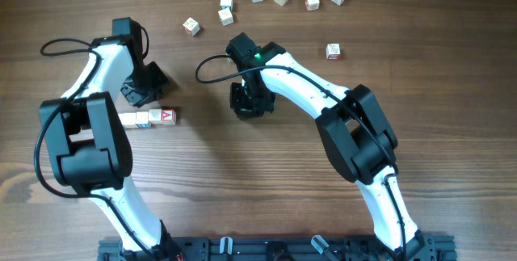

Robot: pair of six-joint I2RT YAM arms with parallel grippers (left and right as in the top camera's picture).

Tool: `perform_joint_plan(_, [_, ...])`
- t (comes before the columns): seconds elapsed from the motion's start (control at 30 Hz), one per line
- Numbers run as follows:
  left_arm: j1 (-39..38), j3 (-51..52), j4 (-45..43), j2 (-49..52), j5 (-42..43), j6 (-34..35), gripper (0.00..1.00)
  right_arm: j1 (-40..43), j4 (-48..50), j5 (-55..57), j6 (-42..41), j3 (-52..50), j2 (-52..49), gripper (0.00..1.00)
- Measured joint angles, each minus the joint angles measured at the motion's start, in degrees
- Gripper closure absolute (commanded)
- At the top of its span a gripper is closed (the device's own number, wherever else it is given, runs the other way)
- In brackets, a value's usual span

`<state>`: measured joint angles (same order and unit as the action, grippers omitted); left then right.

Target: Form a horizontal line

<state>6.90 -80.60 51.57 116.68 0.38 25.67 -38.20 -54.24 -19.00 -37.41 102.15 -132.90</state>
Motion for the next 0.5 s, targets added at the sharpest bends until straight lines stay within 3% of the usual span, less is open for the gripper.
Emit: perform_joint_plan(0.5, [0.0, 0.0, 3.1, 0.0, 0.0, 0.0, 0.96, 0.0, 0.0, 0.0, 0.0, 0.0, 0.0, 0.8])
